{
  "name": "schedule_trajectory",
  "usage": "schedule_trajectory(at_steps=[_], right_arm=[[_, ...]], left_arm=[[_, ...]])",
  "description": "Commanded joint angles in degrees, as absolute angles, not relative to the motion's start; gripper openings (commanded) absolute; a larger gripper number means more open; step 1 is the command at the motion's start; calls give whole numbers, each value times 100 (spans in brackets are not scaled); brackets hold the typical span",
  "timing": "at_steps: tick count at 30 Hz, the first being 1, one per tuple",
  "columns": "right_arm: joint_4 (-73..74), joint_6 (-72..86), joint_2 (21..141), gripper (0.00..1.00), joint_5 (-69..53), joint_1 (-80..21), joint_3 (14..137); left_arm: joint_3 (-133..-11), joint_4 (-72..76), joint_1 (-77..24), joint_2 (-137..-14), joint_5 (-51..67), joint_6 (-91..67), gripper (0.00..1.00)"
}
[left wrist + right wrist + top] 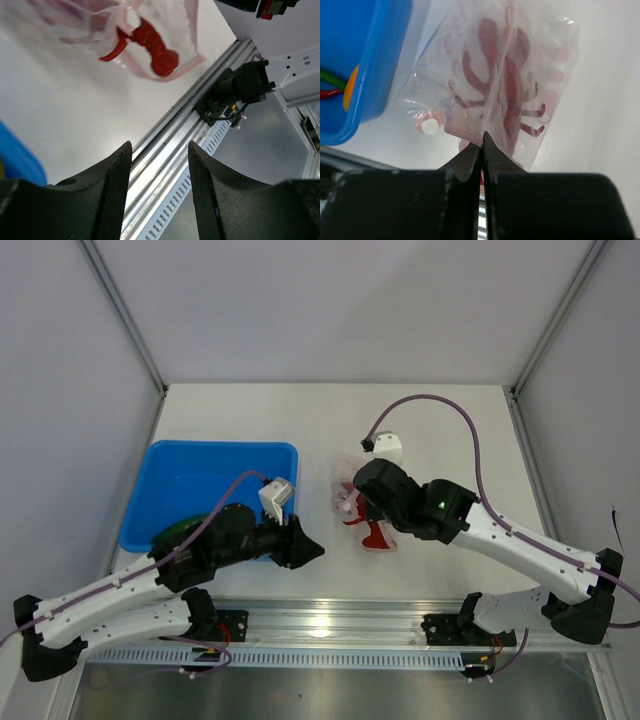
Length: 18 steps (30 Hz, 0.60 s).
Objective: Place the food in the zip-top bag and seal the zipper
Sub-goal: Pick up the zipper food storage bag at the center of the board.
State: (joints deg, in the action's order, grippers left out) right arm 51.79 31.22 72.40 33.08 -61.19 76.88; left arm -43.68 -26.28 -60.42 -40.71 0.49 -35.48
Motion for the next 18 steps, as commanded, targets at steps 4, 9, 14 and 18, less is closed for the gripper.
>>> schedule_trajectory(at_steps=[4,9,14,18], right_arm=[[4913,3102,7128,0,2462,-6047,7919],[4904,3155,7040,0,2259,-6038,7963],[4966,3208,6926,0,2215,-6029,8042],[4957,3278,6812,0,2084,-6021,8051]], left_arm=[[-3771,-670,-6117,-4605,746,-3646,51],[-3166,315,-5978,-5001,510,-4349,49],[-3128,81,-5766,-5053,141,-5097,49],[-3568,-492,-5591,-5378,53,-5203,52]])
